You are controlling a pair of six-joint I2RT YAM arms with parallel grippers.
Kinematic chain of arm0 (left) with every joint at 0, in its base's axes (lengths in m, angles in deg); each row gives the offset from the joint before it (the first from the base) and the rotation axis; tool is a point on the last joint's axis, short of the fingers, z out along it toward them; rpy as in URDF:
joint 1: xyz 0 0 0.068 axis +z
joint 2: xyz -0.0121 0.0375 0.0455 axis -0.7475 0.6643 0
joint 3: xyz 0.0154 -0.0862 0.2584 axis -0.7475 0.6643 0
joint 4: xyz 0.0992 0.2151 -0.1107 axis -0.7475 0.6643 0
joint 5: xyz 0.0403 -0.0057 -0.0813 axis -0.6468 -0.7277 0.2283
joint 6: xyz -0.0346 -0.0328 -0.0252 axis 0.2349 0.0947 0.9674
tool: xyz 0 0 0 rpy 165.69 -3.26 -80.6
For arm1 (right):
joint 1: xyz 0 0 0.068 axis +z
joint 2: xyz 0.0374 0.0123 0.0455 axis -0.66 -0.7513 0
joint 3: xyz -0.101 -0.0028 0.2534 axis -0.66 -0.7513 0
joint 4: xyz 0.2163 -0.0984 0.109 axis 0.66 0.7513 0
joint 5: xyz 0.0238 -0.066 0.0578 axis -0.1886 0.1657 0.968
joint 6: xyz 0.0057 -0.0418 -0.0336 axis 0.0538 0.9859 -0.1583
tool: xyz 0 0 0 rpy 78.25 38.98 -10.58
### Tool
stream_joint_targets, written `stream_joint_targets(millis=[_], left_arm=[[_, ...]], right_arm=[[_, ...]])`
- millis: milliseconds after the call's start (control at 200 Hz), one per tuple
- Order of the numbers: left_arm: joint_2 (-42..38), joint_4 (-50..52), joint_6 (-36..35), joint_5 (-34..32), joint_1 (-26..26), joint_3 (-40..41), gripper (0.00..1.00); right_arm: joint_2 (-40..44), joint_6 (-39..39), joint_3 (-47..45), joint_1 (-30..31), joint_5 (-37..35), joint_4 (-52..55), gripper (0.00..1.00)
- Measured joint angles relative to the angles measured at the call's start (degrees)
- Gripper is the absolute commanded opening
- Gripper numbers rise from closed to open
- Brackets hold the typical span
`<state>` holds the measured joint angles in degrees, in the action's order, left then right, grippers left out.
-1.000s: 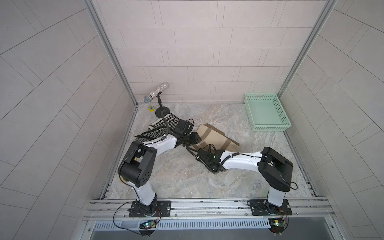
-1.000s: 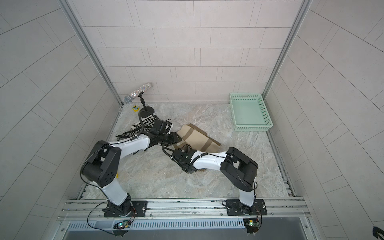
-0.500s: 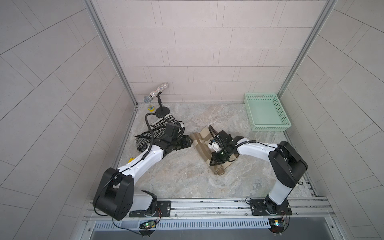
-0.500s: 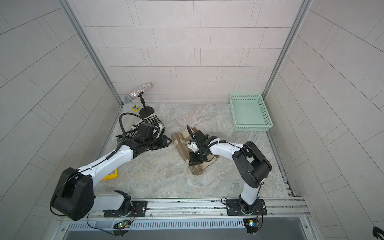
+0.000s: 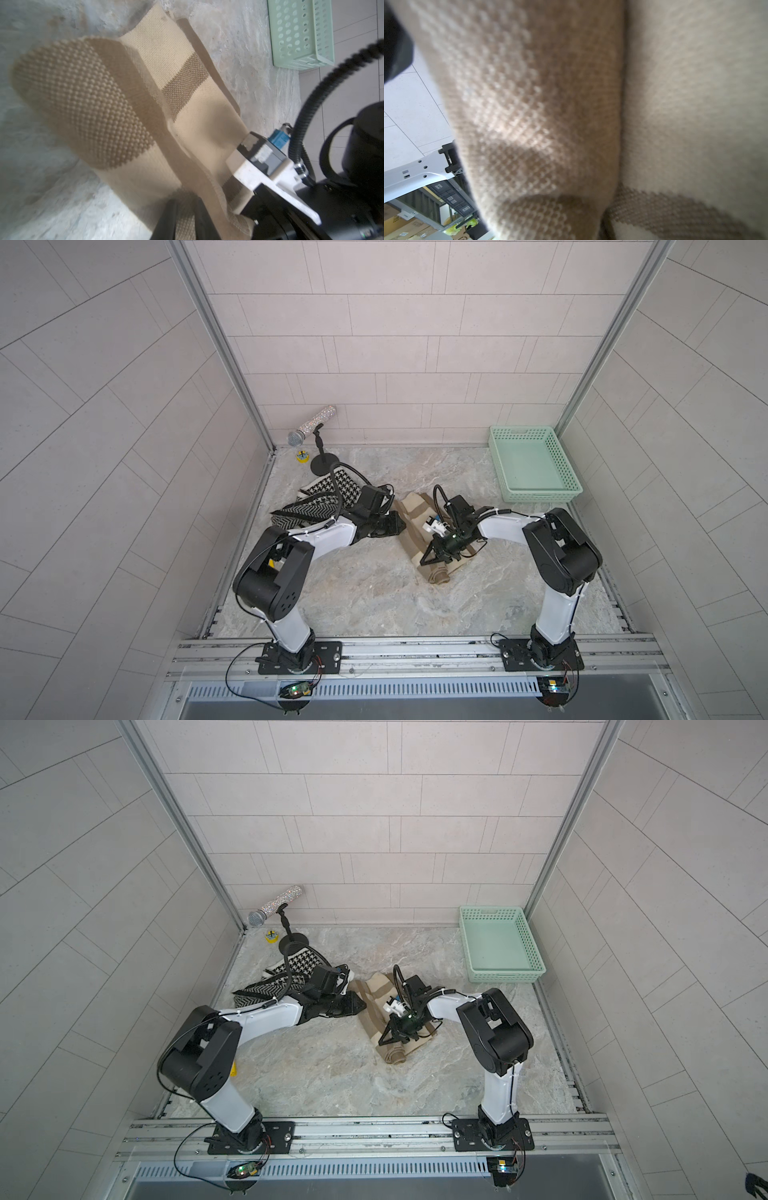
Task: Roll up the scarf and place it into the basket
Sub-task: Roll the scarf at the center of the board.
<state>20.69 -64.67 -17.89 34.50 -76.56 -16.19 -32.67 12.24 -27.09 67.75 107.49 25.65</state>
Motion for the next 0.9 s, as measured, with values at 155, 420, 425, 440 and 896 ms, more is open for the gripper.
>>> stream_joint_targets(millis=[155, 420, 425, 440, 896], left_arm=[[4.7, -0.3, 1.1, 1.1, 0.0, -3.3, 0.22], [9.1, 2.8, 1.6, 1.2, -0.1, -8.2, 0.21], [9.1, 2.8, 1.6, 1.2, -0.1, -8.2, 0.21], [9.2, 2.9, 1.6, 1.2, -0.1, -8.2, 0.21], [9.5, 6.1, 1.6, 1.8, -0.1, -9.6, 0.21]], right_arm=[[0.8, 0.8, 0.0, 0.4, -3.9, 1.2, 0.38], [12.7, 1.7, 1.3, 5.3, -26.5, 12.0, 0.74], [13.0, 1.6, 1.4, 5.4, -27.1, 12.2, 0.74], [14.1, 1.6, 1.6, 6.1, -29.5, 13.0, 0.75], [12.4, 1.6, 11.4, 38.6, -85.2, 26.0, 0.79]])
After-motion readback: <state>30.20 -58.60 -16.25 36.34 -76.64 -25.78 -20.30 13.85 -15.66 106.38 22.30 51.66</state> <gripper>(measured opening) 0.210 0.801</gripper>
